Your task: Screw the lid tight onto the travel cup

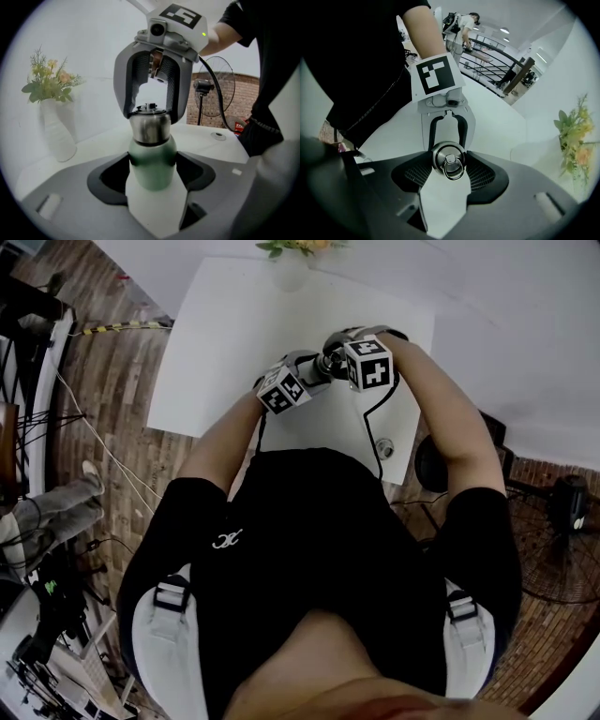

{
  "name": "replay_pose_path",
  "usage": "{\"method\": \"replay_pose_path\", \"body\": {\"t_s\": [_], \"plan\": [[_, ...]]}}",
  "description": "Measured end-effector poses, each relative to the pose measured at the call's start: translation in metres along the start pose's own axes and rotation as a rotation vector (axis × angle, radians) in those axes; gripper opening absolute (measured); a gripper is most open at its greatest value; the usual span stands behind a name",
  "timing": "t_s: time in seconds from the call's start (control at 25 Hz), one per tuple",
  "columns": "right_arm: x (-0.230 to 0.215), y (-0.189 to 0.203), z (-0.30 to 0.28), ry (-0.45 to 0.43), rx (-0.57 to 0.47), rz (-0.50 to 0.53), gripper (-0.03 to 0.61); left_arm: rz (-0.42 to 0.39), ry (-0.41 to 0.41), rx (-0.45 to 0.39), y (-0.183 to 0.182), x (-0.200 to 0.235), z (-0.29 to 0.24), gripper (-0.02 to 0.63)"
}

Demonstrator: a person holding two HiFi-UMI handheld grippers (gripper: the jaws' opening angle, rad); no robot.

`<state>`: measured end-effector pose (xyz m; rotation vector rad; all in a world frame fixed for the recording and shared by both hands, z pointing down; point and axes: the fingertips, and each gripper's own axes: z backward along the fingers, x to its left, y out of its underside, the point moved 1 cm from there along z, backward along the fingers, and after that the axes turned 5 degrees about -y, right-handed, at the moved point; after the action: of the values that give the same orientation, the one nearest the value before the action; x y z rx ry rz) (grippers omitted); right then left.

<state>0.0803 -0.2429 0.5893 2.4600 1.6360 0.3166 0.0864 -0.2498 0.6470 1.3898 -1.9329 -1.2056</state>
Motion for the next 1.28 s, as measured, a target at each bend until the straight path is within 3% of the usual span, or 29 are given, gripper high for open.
{"method": "replay_pose_path", "body": {"t_s": [0.12, 0.44, 0.76, 1.0, 1.28], "plan": [[0.000, -0.002, 0.000, 0.049, -0.074, -0.071, 0.232, -0.016, 0.004, 0.003, 0.002, 0.000, 0.001, 0.364], [-0.006, 0.005, 0.004, 0.171, -0.321, -0.381, 0.230, 0.011, -0.004, 0.003, 0.003, 0.001, -0.002, 0.364], [-0.009, 0.005, 0.015, 0.427, -0.533, -0.650, 0.230, 0.024, -0.012, 0.003, 0.004, 0.001, -0.003, 0.365], [-0.008, 0.007, 0.016, 0.626, -0.620, -0.840, 0.232, 0.040, -0.013, 0.010, 0.005, 0.000, -0.002, 0.365], [-0.009, 0.011, 0.017, 0.803, -0.633, -0.998, 0.232, 0.062, -0.027, 0.009, 0.005, 0.003, -0.004, 0.365]]}}
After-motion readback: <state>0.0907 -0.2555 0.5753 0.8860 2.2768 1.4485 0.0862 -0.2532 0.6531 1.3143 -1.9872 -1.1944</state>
